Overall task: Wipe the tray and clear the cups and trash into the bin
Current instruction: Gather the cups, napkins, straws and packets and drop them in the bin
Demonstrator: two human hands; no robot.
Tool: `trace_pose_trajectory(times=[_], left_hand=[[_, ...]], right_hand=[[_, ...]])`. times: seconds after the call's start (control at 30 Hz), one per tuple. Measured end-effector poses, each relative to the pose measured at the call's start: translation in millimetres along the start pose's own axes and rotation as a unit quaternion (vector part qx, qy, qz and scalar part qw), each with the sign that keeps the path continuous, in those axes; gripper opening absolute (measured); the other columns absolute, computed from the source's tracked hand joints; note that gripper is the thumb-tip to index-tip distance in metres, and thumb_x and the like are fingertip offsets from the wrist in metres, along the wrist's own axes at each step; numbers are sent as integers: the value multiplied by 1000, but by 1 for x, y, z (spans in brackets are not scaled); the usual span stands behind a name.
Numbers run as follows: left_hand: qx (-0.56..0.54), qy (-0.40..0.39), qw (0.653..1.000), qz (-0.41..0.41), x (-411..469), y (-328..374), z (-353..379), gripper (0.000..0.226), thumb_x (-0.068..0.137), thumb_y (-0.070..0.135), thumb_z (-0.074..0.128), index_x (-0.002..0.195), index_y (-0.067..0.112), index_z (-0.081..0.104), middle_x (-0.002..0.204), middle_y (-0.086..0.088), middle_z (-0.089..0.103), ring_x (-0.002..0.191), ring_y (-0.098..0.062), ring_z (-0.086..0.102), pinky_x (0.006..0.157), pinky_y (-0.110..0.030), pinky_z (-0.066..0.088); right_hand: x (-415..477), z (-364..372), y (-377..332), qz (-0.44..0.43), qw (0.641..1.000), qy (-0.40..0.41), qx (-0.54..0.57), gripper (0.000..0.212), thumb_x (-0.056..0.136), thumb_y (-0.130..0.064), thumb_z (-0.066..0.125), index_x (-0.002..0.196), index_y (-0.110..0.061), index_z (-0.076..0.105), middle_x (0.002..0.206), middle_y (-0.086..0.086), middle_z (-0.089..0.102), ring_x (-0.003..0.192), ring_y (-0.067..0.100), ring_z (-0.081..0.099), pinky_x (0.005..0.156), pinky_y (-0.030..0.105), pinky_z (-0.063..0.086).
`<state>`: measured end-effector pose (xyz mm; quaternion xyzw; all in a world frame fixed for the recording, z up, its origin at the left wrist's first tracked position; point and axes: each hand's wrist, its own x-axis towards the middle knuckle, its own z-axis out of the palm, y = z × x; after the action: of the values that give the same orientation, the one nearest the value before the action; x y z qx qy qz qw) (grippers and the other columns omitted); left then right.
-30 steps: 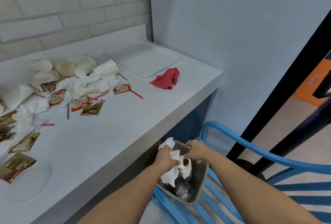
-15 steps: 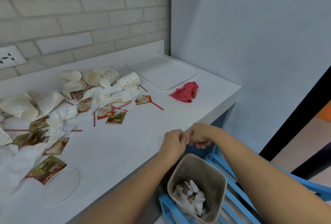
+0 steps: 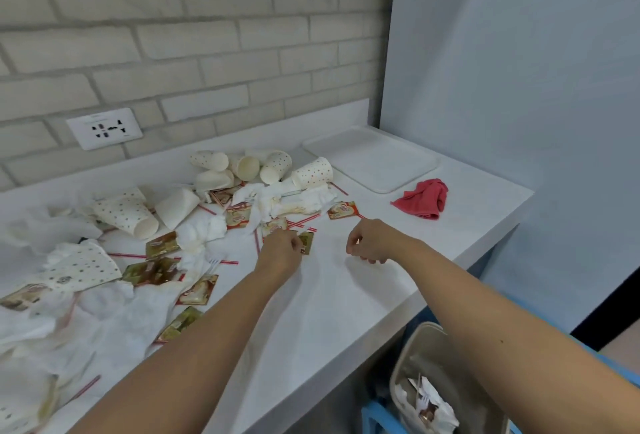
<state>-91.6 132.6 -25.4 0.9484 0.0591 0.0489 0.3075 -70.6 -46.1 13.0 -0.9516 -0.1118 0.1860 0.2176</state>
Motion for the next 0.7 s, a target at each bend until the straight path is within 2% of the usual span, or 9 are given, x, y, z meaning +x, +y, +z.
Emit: trace_pose_trajectory(times=[0.07,0.13,0.17,0.23,0.33,0.4,0.53,0.63,0.7], left_hand=[[10,1,1000,-7,9,-12,-6,23,90,2,47,96,1,69,108,-13,58,103,-26,57,78,-24,39],[16,0,1000,-13,17,-19,-9,22,91,4,48,99,1,68,116,-14,54,110,-27,54,85,-25,41],[21,1,1000,-11,22,-21,-9,22,91,5,48,100,2,68,118,-14,52,111,-28,53,88,-27,41],[47,1,999,0,30,-22,-8,24,91,6,47,106,5,66,124,-14,49,115,-29,49,94,-31,41],[105,-64,992,19,41,-21,-5,46,89,-1,41,132,13,48,144,-7,34,129,-29,32,107,-36,32],[134,-102,985,22,48,-22,-5,54,88,1,41,140,17,36,150,-3,27,132,-30,27,109,-39,28],[158,-128,979,34,58,-30,-3,48,91,16,42,138,15,36,142,-8,37,127,-32,33,106,-40,32],[135,-146,979,41,63,-32,-5,40,92,18,45,131,9,44,132,-14,41,119,-29,43,101,-35,37],[117,-157,980,33,67,-34,-10,37,97,15,38,132,7,46,132,-13,39,119,-26,45,102,-31,37]], right_hand=[[10,11,-7,-6,1000,24,-12,24,91,-9,49,106,-7,67,81,3,61,60,12,52,51,18,41],[21,23,-11,-12,998,52,-37,22,91,-12,53,108,-12,67,102,2,63,84,16,60,69,20,46],[27,27,-12,-11,997,63,-46,22,91,-13,54,109,-15,66,113,3,62,98,19,60,79,24,48],[37,33,-13,-7,995,81,-64,25,91,-13,53,113,-17,64,123,4,57,111,21,55,90,29,46],[50,32,-15,-3,991,99,-85,33,92,-8,50,122,-17,60,129,5,55,117,22,54,91,29,45],[60,30,-19,-20,989,110,-98,39,92,-3,49,128,-17,57,135,6,51,121,24,51,95,31,44],[87,26,-29,-84,980,109,-141,50,91,5,46,135,-17,50,136,7,46,125,26,44,99,36,43],[107,23,-35,-132,971,65,-191,55,90,4,48,140,-17,43,138,7,43,125,27,40,99,38,41],[120,23,-38,-153,966,27,-207,55,91,0,50,142,-18,41,139,7,42,125,26,38,101,38,39]])
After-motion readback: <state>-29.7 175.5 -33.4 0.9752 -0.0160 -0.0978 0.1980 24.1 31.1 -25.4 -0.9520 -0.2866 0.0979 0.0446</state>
